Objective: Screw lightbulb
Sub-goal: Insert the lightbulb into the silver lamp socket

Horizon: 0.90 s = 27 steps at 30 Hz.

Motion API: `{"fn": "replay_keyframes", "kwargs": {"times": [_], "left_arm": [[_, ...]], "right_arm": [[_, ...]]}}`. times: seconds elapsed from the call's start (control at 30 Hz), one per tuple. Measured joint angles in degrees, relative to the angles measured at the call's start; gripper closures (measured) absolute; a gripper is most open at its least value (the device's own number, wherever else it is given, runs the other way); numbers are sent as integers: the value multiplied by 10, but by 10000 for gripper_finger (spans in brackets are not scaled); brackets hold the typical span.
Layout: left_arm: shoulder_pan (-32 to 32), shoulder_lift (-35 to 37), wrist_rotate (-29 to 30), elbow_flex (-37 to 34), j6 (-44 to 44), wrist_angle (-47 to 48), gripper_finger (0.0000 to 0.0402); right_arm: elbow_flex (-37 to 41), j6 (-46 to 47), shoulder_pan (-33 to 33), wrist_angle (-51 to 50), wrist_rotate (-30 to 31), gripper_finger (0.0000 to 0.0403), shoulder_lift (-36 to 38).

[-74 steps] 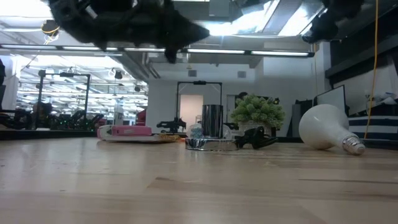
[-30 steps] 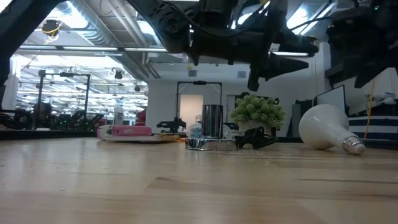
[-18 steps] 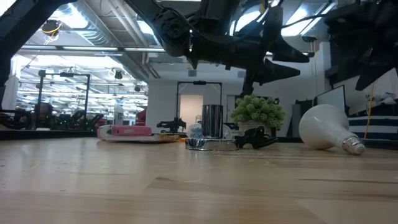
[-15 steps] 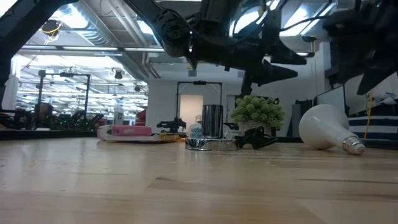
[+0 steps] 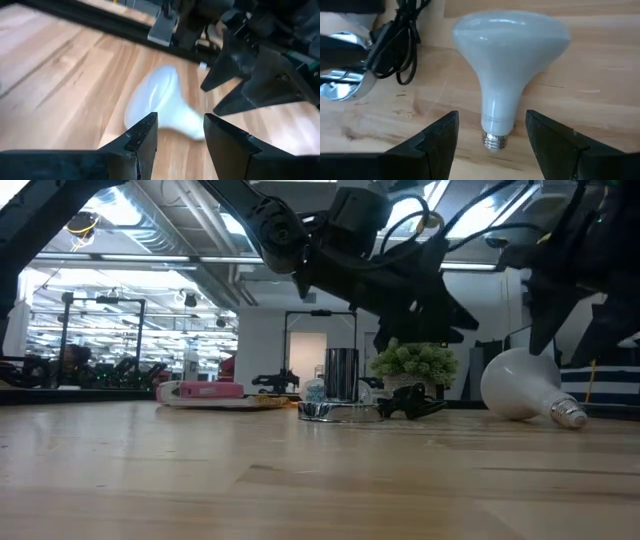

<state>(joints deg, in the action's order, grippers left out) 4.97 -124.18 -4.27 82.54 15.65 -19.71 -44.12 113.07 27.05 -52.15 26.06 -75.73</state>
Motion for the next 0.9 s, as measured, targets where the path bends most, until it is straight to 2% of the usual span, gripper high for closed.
{"fn": "replay_keyframes", "kwargs": {"times": [0.27, 0.37, 0.67, 0.9], "left_arm": [[0, 0, 0, 0, -40, 73, 251], [0, 0, 0, 0, -53, 89, 251], [0, 0, 0, 0, -57, 90, 251], [-1, 0, 0, 0, -60, 90, 251]], "right_arm": [[0, 51, 0, 15, 2, 169, -67], [0, 69, 0, 15, 20, 169, -84], [0, 129, -1, 22, 28, 169, -140], [0, 146, -1, 26, 63, 169, -173]]}}
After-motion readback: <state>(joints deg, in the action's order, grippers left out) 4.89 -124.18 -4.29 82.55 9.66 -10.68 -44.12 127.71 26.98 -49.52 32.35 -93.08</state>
